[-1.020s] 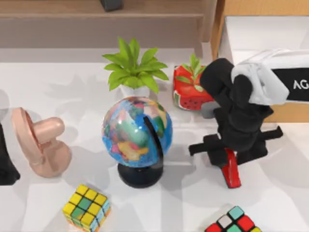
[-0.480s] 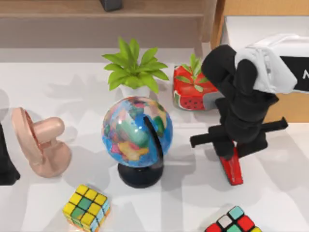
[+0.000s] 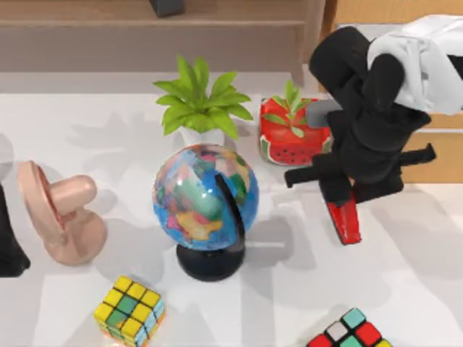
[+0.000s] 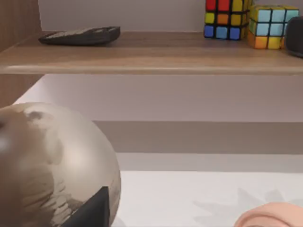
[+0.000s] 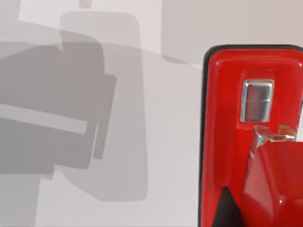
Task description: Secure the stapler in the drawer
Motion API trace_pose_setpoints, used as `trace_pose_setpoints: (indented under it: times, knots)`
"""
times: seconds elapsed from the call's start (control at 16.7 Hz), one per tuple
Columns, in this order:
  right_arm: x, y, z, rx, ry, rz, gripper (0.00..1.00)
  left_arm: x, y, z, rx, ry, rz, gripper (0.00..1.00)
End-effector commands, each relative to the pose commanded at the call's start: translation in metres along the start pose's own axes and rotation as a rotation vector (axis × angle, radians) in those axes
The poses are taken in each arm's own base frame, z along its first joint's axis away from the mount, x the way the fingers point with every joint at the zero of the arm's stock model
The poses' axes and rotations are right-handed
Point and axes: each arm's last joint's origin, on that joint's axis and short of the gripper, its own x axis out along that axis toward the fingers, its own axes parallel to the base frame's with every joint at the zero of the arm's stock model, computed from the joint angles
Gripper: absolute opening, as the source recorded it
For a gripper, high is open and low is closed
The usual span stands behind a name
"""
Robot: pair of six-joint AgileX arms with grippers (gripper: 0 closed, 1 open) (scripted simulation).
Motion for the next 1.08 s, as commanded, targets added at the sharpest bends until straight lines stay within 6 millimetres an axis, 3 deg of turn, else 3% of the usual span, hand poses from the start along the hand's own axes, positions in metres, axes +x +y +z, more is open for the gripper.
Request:
trace_pose_setpoints:
  times: [0.3, 0.54, 0.78, 1.08]
  knots:
    - [-0.08, 0.001, 0.023, -0.017, -0.235, 0.048, 0.0, 0.0, 0.0, 0.0, 0.0, 0.0, 0.0, 1.0]
    - [-0.113, -0.02, 0.052, 0.025, -0.349, 0.021, 0.0, 0.0, 0.0, 0.0, 0.0, 0.0, 0.0, 1.0]
    - [-0.107, -0.059, 0.087, 0.099, -0.347, -0.051, 0.0, 0.0, 0.0, 0.0, 0.0, 0.0, 0.0, 1.0]
    - [-0.056, -0.111, 0.12, 0.172, -0.195, -0.118, 0.0, 0.0, 0.0, 0.0, 0.0, 0.0, 0.0, 1.0]
